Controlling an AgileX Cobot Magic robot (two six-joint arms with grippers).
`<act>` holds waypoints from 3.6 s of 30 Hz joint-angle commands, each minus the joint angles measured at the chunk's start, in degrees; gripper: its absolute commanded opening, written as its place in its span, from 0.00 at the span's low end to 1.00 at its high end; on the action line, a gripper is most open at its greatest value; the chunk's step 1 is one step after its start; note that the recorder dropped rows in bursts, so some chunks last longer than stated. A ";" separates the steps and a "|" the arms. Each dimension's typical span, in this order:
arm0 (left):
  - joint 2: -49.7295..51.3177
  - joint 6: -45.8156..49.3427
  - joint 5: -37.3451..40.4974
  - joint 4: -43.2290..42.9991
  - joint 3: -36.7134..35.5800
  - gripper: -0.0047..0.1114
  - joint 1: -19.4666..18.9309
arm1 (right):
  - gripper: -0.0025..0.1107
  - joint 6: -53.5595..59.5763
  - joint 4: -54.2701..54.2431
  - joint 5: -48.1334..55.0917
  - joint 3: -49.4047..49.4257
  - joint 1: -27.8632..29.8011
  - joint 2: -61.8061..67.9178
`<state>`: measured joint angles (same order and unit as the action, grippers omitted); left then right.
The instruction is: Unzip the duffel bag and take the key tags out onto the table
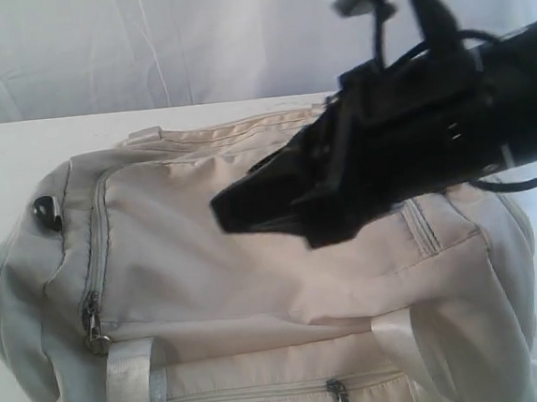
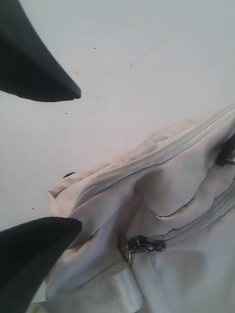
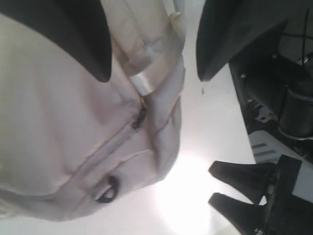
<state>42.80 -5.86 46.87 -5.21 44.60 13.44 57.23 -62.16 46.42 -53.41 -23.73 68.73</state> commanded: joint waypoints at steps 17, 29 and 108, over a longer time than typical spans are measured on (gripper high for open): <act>-8.78 -10.00 -9.68 -4.35 -7.89 0.64 -0.18 | 0.43 -7.97 22.13 -18.72 -18.52 -22.50 35.66; -8.78 -9.99 -9.89 -3.83 -7.89 0.64 -0.18 | 0.25 -7.56 22.93 -16.99 -19.03 -22.50 37.25; -8.78 -9.64 -9.87 -2.80 -7.89 0.64 -0.18 | 0.41 -18.65 14.79 -10.10 -28.16 -22.50 40.81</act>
<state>34.53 -15.37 36.89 -8.57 37.05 13.44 38.51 -49.44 37.03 -81.31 -46.23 109.48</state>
